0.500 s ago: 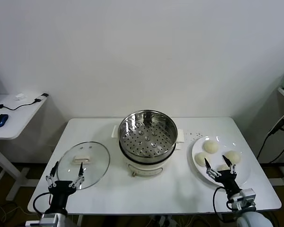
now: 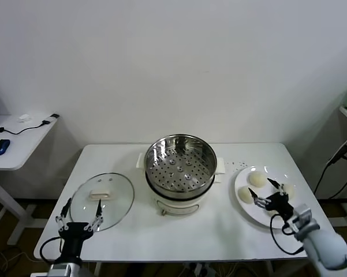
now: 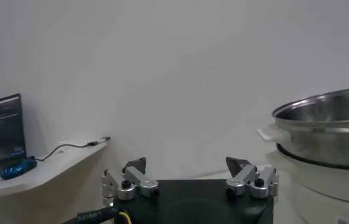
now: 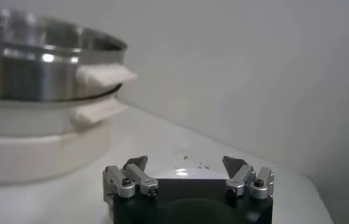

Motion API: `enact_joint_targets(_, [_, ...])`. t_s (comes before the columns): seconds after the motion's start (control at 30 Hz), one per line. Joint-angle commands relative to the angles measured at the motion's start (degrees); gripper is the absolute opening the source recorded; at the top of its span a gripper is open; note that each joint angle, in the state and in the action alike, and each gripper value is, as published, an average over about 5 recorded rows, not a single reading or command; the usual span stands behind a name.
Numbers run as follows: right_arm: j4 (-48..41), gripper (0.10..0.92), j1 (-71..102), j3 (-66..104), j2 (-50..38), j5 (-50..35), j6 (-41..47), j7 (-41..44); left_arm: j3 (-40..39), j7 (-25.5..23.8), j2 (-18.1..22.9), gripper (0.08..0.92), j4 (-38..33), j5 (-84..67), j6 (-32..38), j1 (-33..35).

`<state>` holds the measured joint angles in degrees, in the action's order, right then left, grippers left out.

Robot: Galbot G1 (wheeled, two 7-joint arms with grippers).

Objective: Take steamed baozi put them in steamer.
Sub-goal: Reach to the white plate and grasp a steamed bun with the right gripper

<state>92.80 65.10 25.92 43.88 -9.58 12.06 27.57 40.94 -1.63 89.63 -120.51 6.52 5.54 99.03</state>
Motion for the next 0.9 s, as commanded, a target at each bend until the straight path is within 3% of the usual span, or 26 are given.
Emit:
enact_joint_targets(0.03, [-16.22, 0.823, -34.52, -32.34, -21.50, 4.70, 1.29, 20.68, -0.36, 0.31, 0.29, 0.823, 0.07, -0.02, 1.15, 1.39])
enact_joint_targets(0.33, [-31.25, 0.823, -63.42, -62.25, -16.93, 13.50, -5.87, 35.76, -0.29, 0.45, 0.21, 0.823, 0.33, -0.04, 1.49, 2.24])
enact_joint_targets(0.6, [-45.87, 0.823, -76.07, -76.02, -4.60, 16.75, -11.12, 39.40, -0.03, 0.54, -0.05, 0.823, 1.01, -0.05, 0.76, 1.20])
enact_joint_targets(0.9, [-57.54, 0.823, -77.31, -78.71, 8.96, 16.70, -12.84, 39.97, 0.36, 0.73, -0.32, 0.823, 1.78, -0.03, 0.13, 0.38])
